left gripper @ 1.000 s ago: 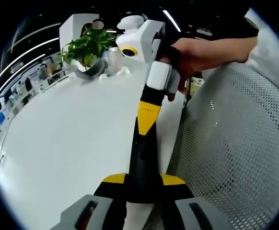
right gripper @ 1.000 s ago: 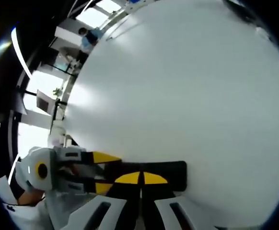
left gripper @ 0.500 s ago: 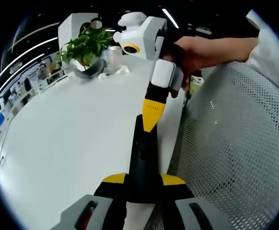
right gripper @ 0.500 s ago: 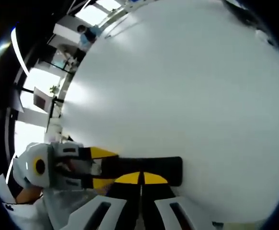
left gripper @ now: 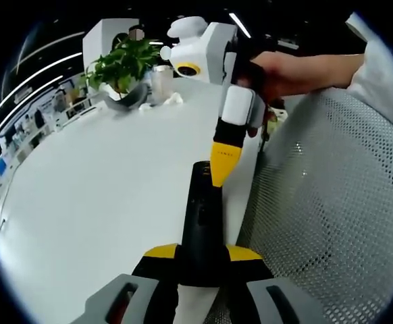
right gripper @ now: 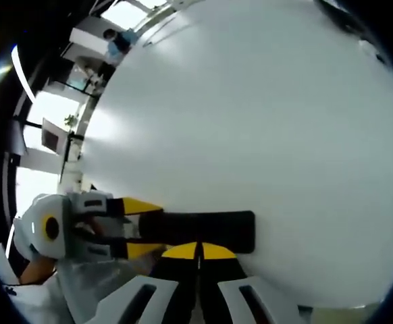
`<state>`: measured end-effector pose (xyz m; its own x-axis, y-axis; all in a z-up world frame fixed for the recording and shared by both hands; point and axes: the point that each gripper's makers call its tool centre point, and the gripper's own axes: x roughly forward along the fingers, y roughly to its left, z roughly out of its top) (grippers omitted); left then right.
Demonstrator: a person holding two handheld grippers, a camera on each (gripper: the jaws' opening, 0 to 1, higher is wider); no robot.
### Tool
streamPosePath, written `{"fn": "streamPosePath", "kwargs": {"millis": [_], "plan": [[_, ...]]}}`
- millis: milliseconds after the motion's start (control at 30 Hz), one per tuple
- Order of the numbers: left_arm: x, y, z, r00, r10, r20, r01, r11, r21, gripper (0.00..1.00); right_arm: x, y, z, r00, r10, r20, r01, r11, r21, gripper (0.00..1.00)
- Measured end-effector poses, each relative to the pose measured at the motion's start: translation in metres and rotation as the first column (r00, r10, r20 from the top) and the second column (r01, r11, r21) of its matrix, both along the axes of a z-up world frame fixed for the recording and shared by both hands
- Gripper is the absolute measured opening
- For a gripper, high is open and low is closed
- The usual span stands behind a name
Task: Press the specified remote control buttons in sequence, fully releasing each button before pressing the next.
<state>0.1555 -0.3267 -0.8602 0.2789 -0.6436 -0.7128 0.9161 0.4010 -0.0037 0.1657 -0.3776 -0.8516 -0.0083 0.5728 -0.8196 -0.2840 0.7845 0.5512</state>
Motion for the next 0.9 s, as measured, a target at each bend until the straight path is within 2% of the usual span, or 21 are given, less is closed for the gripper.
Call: {"fn": "streamPosePath", "kwargs": {"millis": [267, 733, 900], "plan": [[0.0000, -0.0006, -0.0002, 1.000, -0.004, -0.001, 0.004, 1.000, 0.000, 0.24, 0.0004, -0.0014, -0.0030, 1.000, 0.021, 0.008, -0.021, 1.000, -0.004, 0.00], [0.0000, -0.0008, -0.0001, 1.000, -0.009, 0.003, 0.009, 1.000, 0.004, 0.25, 0.0014, -0.0019, -0.0017, 1.000, -0.002, -0.012, 0.002, 1.000, 0.019, 0.00], [-0.0005, -0.0005, 0.0006, 1.000, -0.007, 0.002, 0.007, 1.000, 0.003, 0.25, 0.0097, -0.0012, 0.0012, 0.998, 0.003, 0.068, -0.003, 1.000, 0.000, 0.00]]}}
